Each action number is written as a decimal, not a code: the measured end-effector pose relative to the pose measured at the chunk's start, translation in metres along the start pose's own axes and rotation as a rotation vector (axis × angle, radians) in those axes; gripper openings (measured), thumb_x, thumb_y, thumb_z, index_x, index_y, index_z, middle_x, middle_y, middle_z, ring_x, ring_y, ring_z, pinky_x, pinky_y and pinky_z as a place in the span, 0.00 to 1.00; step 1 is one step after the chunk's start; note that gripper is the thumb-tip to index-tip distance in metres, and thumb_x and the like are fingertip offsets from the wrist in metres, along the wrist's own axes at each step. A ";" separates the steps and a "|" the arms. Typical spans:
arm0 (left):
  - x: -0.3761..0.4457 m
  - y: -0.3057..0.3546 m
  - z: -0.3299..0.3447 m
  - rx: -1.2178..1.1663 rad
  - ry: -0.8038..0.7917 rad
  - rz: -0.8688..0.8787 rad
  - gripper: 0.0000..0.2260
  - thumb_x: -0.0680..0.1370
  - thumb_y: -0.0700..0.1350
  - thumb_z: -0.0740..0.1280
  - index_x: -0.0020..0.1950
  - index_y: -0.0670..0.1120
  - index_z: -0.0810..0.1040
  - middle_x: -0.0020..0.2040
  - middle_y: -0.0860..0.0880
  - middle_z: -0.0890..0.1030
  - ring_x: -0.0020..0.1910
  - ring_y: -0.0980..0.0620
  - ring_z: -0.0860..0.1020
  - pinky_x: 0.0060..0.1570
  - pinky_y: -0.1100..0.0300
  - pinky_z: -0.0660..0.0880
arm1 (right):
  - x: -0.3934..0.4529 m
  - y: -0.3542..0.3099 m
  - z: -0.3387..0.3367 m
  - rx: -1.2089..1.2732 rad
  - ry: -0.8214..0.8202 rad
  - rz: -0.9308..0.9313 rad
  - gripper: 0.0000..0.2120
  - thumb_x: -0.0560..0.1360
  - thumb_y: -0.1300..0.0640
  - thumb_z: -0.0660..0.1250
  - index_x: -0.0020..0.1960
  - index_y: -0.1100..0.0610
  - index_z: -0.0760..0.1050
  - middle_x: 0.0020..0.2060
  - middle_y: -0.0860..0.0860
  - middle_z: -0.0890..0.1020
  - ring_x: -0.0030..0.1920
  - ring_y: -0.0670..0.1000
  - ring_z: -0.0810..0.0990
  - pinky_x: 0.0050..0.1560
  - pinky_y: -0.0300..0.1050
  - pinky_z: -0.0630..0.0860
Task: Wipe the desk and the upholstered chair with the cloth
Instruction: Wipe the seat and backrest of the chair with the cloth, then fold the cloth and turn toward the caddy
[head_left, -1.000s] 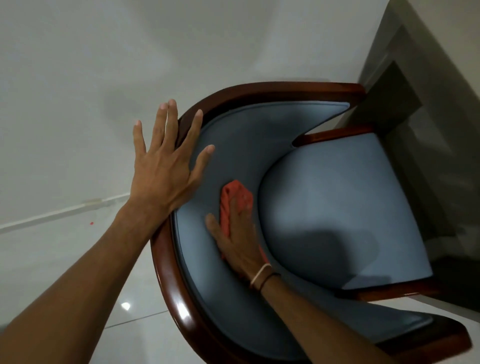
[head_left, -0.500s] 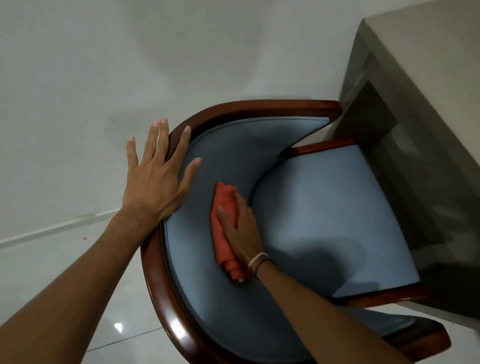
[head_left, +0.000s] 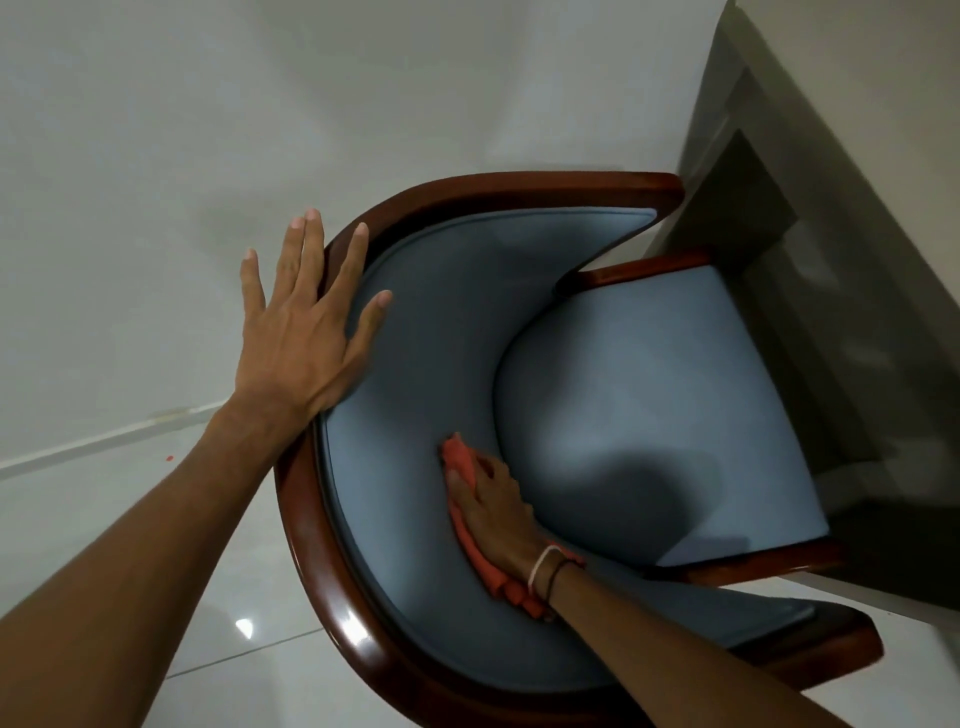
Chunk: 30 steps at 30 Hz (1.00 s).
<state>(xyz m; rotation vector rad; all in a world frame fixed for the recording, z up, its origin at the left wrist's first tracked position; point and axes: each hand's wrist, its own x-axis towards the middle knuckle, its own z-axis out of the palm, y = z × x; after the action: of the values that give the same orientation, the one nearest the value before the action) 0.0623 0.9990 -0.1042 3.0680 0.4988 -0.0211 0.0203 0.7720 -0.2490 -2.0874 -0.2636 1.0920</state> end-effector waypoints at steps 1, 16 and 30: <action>0.000 0.000 0.000 0.004 0.000 -0.001 0.31 0.82 0.65 0.41 0.83 0.54 0.43 0.83 0.42 0.45 0.83 0.44 0.43 0.79 0.35 0.45 | -0.001 0.005 -0.006 -0.047 -0.058 0.054 0.25 0.84 0.40 0.50 0.80 0.41 0.54 0.80 0.50 0.63 0.78 0.55 0.64 0.79 0.57 0.58; -0.033 0.039 -0.029 -0.296 0.101 0.030 0.25 0.85 0.49 0.59 0.80 0.42 0.62 0.80 0.36 0.60 0.80 0.38 0.57 0.78 0.40 0.56 | -0.142 -0.074 -0.108 1.081 -0.185 0.043 0.23 0.78 0.40 0.62 0.63 0.54 0.84 0.64 0.54 0.84 0.65 0.53 0.82 0.66 0.49 0.78; -0.185 0.465 -0.164 -1.644 -0.346 -0.096 0.20 0.73 0.49 0.77 0.47 0.31 0.78 0.40 0.42 0.80 0.39 0.48 0.74 0.38 0.55 0.72 | -0.388 0.073 -0.374 1.133 0.466 -0.238 0.27 0.83 0.42 0.58 0.63 0.62 0.81 0.62 0.60 0.83 0.62 0.58 0.82 0.67 0.62 0.77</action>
<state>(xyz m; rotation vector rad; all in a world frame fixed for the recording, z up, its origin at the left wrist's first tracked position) 0.0352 0.5055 0.0770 1.3915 0.3302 -0.0868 0.0606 0.3346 0.0723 -1.1640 0.2862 0.3873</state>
